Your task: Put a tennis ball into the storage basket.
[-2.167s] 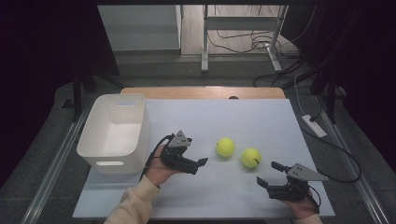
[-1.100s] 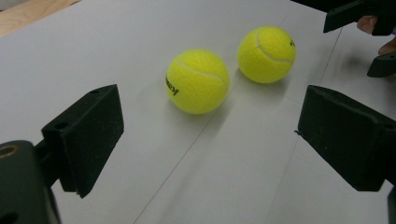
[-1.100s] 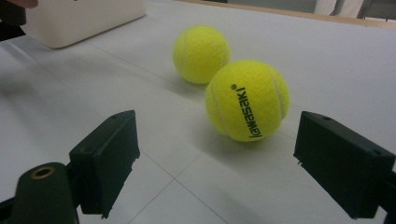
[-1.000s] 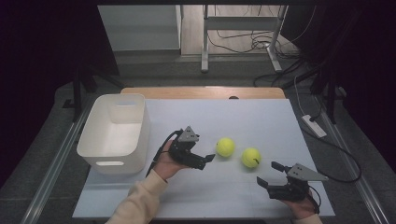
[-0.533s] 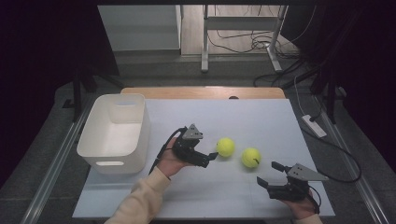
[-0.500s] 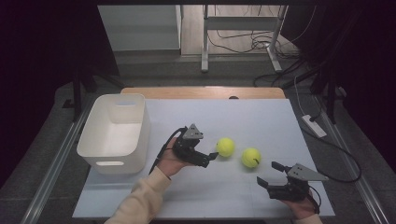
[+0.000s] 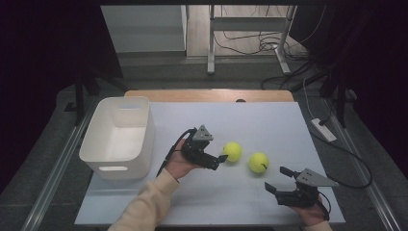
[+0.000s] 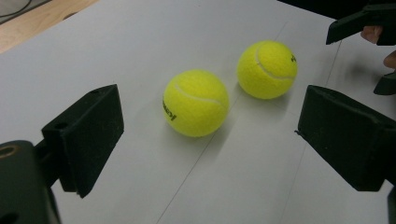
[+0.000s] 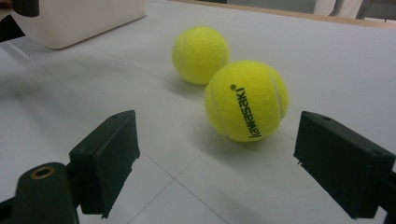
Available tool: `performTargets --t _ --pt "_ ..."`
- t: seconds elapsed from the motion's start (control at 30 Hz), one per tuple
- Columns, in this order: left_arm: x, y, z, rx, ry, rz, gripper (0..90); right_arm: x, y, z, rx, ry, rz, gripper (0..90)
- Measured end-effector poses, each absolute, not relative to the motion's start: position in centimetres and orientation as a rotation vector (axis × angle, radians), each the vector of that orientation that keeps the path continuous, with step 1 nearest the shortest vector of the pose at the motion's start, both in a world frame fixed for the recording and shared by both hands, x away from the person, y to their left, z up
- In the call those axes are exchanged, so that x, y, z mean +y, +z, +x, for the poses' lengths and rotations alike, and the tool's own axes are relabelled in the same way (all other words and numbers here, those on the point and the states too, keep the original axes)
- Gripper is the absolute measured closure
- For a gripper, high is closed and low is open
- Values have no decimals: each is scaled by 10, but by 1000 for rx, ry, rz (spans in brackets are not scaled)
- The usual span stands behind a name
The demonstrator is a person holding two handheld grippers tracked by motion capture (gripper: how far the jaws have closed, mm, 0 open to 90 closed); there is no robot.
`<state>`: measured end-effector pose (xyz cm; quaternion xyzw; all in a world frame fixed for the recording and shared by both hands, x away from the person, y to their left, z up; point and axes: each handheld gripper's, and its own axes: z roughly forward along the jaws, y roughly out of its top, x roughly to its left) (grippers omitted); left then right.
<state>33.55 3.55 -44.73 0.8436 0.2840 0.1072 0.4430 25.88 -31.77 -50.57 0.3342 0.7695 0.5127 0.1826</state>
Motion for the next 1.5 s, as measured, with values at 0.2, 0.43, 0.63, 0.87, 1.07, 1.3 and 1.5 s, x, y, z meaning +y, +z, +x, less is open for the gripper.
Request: performTargets --t 0.2,0.43,0.63,0.87,1.07,1.3,1.5 --pt "33 -448 338 708 264 2099 83 -318 -506 259 2166 1447 946 134" --pt "30 -448 343 712 262 2112 83 -318 -506 259 2168 1447 947 133" --pt "26 -450 348 714 260 2128 83 -318 -506 259 2166 1448 950 133" --pt "20 -453 352 712 253 2144 82 -319 -506 259 2164 1451 951 133" --pt "16 -455 356 714 250 2152 83 -320 -506 259 2163 1453 951 133" --pt "11 -457 360 719 244 2163 83 -320 -506 258 2163 1450 953 133" --pt "10 -459 363 727 242 2171 82 -320 -506 258 2161 1451 954 133"
